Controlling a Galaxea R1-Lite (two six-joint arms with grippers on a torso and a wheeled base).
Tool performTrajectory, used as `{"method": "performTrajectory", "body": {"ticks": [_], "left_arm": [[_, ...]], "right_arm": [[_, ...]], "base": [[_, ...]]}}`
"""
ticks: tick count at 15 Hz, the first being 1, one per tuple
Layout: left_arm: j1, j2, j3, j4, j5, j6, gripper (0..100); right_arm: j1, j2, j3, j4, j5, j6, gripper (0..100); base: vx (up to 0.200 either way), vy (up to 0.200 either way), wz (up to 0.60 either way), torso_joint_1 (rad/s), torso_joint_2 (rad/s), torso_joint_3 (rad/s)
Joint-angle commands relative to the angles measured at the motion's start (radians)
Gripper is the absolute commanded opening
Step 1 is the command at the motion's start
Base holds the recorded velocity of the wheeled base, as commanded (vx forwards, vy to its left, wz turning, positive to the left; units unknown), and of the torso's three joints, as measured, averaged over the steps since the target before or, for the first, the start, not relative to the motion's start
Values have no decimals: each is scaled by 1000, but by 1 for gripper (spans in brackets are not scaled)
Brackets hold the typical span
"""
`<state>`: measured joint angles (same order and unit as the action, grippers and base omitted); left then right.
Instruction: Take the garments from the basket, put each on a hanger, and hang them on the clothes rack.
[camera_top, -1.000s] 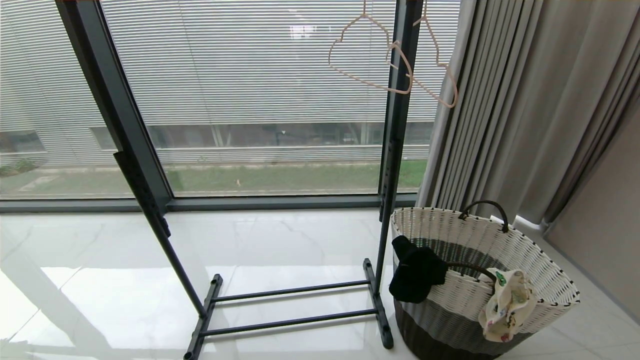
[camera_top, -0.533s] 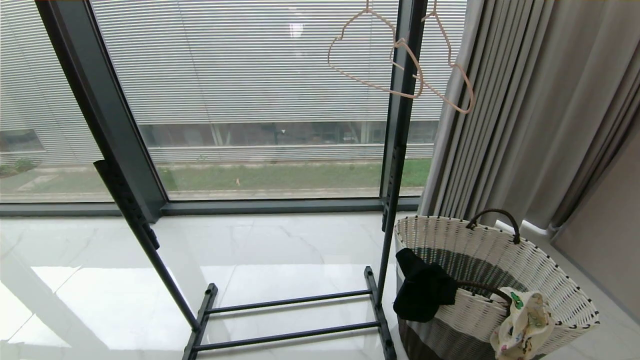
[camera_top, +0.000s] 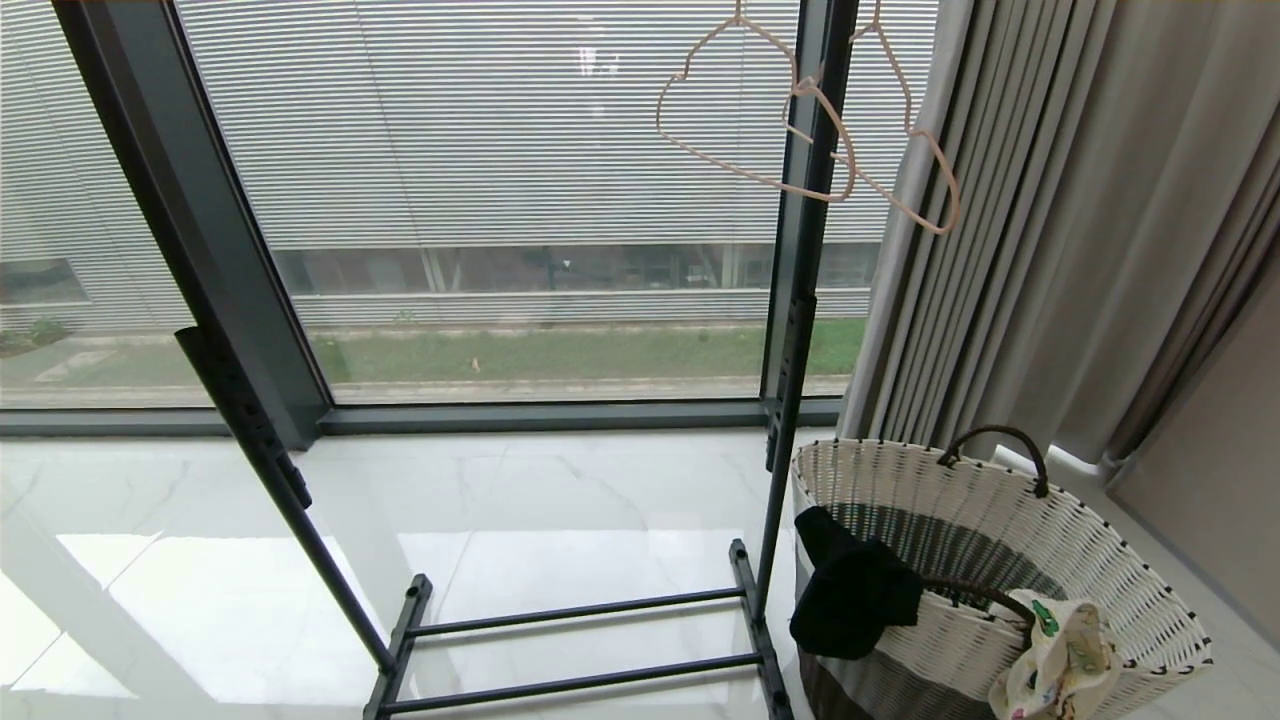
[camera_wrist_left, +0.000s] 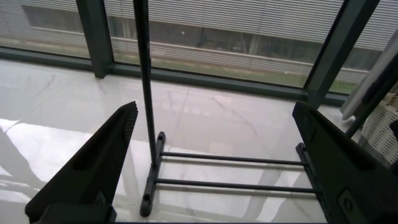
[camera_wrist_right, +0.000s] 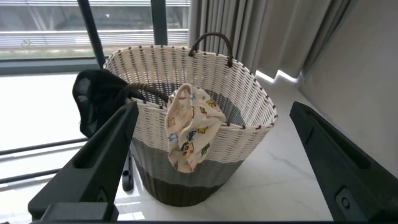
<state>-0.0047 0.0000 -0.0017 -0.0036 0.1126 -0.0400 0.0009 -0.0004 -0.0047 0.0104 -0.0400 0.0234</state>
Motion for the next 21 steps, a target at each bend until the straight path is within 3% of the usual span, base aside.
{"method": "performTrajectory", "body": {"ticks": [1, 7, 9, 10, 14, 17, 21], "left_arm": [[0, 0, 0, 1, 1, -3, 100], [0, 2, 0, 1, 1, 3, 100], [0, 0, 0, 1, 1, 6, 100], [0, 0, 0, 1, 1, 5, 100], [0, 0, 0, 1, 1, 3, 100], [0, 0, 0, 1, 1, 5, 100], [0, 0, 0, 1, 1, 6, 100]], "right_arm": [[1, 0, 0, 0, 2, -5, 100], [1, 0, -1, -18, 2, -8, 100], [34, 103, -167, -21, 101, 38, 100], [51, 224, -227, 2, 97, 0, 100], [54, 813, -324, 2, 95, -339, 100], [45, 1175, -394, -1, 101, -527, 100], [-45, 1544, -480, -141, 101, -767, 100]], "base": [[0, 0, 0, 0, 0, 0], [0, 0, 0, 0, 0, 0], [0, 0, 0, 0, 0, 0], [0, 0, 0, 0, 0, 0], [0, 0, 0, 0, 0, 0], [0, 0, 0, 0, 0, 0], [0, 0, 0, 0, 0, 0]]}}
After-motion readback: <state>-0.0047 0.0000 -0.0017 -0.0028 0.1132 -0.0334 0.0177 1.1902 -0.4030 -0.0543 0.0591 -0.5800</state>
